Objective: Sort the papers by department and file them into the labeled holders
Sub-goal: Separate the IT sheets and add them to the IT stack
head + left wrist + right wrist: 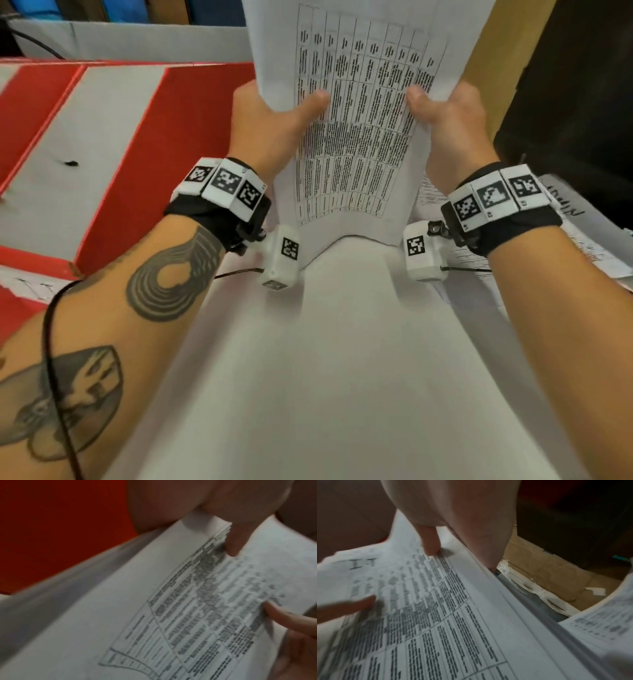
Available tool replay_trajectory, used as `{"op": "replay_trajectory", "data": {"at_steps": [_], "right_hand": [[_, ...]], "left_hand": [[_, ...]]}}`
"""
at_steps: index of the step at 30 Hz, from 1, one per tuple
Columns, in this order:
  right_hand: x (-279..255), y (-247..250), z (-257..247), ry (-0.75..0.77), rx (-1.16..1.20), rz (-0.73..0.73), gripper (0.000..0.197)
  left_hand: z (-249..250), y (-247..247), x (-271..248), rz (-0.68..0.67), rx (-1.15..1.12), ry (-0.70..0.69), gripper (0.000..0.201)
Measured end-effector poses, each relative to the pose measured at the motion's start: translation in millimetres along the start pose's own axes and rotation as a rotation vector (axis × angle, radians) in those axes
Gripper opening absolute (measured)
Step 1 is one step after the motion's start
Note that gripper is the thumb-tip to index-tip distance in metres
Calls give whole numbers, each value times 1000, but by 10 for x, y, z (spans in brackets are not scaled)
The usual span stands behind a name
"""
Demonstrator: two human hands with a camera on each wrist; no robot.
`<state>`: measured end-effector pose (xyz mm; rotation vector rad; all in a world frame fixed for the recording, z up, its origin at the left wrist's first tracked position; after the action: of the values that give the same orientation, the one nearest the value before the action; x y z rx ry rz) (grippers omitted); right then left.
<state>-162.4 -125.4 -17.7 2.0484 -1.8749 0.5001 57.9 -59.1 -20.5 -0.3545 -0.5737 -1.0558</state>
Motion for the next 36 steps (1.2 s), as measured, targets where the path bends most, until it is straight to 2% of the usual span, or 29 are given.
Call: {"op": "replay_trajectory", "data": {"at_steps": [2,4,6,8,11,16,18,20,23,25,28,30,32,34,36], "right_hand": [[46,-44,-86,56,-22,37,35],[88,-31,-178,135,-55,86,37],[110,-5,-210,155,-70,85,38],[109,-5,-137,114,-16,12,41],[90,-9,-20,93,35,-41,42],[110,-114,-84,160,-43,50,41],[125,-118,-158,203,-74,85,42],[119,-89,-185,178,-64,54,45],[107,-11,-104,67,13,-38,43],[118,-6,-58,18,39,-43,47],[139,-119,-104,25,-25,-11,32],[139,-188,-205,85,-66,41,25],[160,-163,-274,150,-55,89,20],[191,-78,-277,154,-38,107,36],[207,5,-208,95,1,73,48]], "left_hand": [[146,-35,88,51,52,-78,28],[277,-14,166,79,73,-122,22],[255,47,211,62,8,-70,31],[94,131,200,1,-78,25,45],[-170,176,91,-72,-49,105,40],[-141,105,101,59,20,-35,33],[-75,74,137,66,23,-53,31],[-53,105,158,58,-65,-10,38],[-73,238,216,67,-164,45,59],[-57,195,248,10,-113,29,57],[2,30,287,71,-34,-21,46],[74,-58,299,153,45,-66,40],[155,-101,319,155,56,-114,40],[176,-36,345,140,-9,-103,47],[105,86,366,121,-94,-38,56]]}}
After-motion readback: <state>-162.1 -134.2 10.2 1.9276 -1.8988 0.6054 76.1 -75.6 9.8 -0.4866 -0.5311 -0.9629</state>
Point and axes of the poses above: each hand's wrist, its own x-axis towards the middle knuckle, its own y-axis out of the back of the hand, z = x × y, the point moved 5 cm from there along x, towards the middle knuckle, and after that the axes turned 3 degrees about -x, right-handed, at the moved point
